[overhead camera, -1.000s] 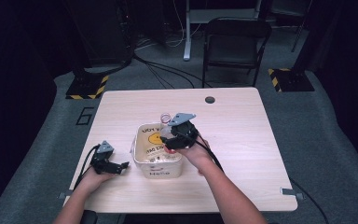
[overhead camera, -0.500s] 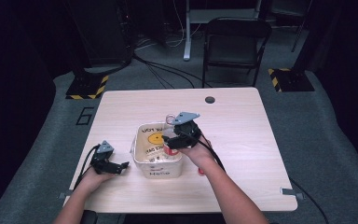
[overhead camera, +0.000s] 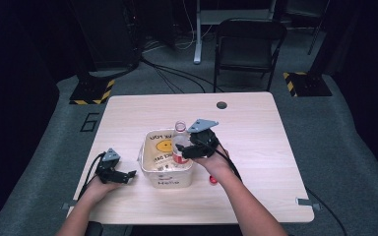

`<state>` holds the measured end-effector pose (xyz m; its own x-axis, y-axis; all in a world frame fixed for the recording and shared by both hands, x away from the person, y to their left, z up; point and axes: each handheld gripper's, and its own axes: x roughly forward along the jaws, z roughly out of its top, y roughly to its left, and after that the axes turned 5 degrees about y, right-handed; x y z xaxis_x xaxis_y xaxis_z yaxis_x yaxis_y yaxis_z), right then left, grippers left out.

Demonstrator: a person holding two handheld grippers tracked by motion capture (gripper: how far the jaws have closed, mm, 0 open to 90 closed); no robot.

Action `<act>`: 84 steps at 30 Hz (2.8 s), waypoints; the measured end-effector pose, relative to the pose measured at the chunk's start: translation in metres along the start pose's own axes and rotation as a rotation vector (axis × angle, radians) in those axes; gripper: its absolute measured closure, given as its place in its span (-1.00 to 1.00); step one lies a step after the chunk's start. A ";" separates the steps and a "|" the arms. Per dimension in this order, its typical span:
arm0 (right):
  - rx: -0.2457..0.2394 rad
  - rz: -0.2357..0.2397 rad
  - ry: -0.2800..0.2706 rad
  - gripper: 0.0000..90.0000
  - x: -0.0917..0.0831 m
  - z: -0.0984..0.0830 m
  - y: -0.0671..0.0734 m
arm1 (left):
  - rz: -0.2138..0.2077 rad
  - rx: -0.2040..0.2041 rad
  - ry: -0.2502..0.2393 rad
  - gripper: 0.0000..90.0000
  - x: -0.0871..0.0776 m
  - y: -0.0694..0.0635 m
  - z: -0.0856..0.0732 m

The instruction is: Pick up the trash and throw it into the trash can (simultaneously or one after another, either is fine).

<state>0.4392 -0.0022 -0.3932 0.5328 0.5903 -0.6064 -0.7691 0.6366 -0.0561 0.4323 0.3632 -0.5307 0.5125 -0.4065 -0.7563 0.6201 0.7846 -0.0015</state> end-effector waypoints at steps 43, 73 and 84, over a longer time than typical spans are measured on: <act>0.123 -0.132 -0.017 -0.11 -0.058 -0.078 -0.018 | 0.001 0.000 0.000 -1.00 0.000 0.000 0.000; 0.171 -0.045 0.057 0.15 -0.048 -0.140 -0.010 | 0.002 -0.001 -0.002 -1.00 0.000 0.000 0.000; 0.165 0.000 0.078 0.20 -0.031 -0.150 -0.005 | 0.002 -0.001 -0.002 -1.00 0.000 0.000 0.000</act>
<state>0.3731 -0.0980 -0.4929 0.4988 0.5538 -0.6667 -0.6974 0.7132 0.0707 0.4321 0.3629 -0.5312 0.5147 -0.4062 -0.7550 0.6187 0.7856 -0.0010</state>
